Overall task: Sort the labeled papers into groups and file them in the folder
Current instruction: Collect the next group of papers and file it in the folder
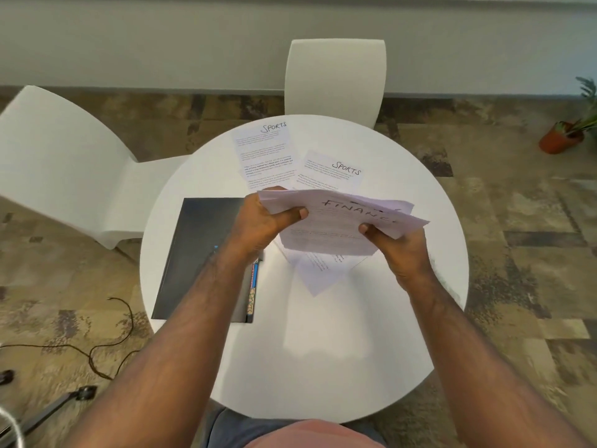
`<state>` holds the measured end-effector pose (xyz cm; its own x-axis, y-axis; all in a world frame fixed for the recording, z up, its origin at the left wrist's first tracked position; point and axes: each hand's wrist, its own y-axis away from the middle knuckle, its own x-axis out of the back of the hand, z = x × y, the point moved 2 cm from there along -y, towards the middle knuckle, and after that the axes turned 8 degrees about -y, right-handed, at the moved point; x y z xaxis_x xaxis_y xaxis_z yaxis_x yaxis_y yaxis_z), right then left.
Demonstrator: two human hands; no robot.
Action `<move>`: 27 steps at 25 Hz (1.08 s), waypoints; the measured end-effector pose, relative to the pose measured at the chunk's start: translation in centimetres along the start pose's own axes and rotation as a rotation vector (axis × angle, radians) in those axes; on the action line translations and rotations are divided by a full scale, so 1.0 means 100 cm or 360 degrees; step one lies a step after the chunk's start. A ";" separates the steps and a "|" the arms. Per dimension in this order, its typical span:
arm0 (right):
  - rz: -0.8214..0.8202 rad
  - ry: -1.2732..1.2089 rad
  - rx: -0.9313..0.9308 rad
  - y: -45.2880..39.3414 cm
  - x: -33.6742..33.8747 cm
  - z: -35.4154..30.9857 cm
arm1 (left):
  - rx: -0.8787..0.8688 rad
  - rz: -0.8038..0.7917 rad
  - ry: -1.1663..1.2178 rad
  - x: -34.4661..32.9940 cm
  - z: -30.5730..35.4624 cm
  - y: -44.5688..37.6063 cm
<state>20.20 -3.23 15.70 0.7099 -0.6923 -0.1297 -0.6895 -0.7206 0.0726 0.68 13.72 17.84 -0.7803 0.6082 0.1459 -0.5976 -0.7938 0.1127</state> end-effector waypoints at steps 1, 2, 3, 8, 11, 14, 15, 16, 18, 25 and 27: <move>-0.0032 0.0012 -0.0021 -0.001 0.001 0.005 | 0.0021 -0.0021 -0.0008 0.000 -0.005 0.000; -0.0057 0.0036 -0.0056 0.000 0.002 0.013 | 0.0060 -0.0034 -0.0033 -0.002 -0.013 0.001; -0.0069 0.0067 -0.0100 0.002 0.003 0.022 | 0.0104 -0.0046 -0.0074 -0.005 -0.023 0.002; -0.0061 0.0110 -0.0273 0.003 0.014 0.056 | 0.0260 -0.0072 -0.0176 -0.017 -0.063 0.002; -0.0117 0.0284 -0.0376 -0.001 0.013 0.062 | 0.0359 -0.0011 -0.0117 -0.017 -0.075 -0.004; -0.0071 0.0522 -0.0345 -0.007 0.012 0.062 | 0.0390 -0.0050 -0.0154 -0.020 -0.077 -0.008; -0.0044 0.0562 -0.0285 -0.011 0.013 0.060 | 0.0374 -0.0080 -0.0147 -0.019 -0.073 -0.010; -0.0012 0.0598 -0.0236 -0.015 0.014 0.059 | 0.0362 -0.0128 -0.0116 -0.017 -0.070 -0.013; 0.0030 0.0718 -0.0212 -0.021 0.016 0.052 | 0.0307 -0.0222 0.0052 -0.004 -0.065 -0.019; 0.0200 0.0378 -0.0468 0.005 0.053 0.046 | 0.0840 0.0032 -0.1528 0.063 -0.196 -0.012; 0.0225 0.0335 -0.0542 0.015 0.058 0.053 | 0.0944 -0.0094 -0.1841 0.057 -0.216 0.001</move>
<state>22.52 -8.07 9.83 0.6499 -0.7524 0.1071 -0.7204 -0.5650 0.4023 -7.82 17.04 -2.57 0.0325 0.5260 0.8499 -0.2215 -0.8254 0.5193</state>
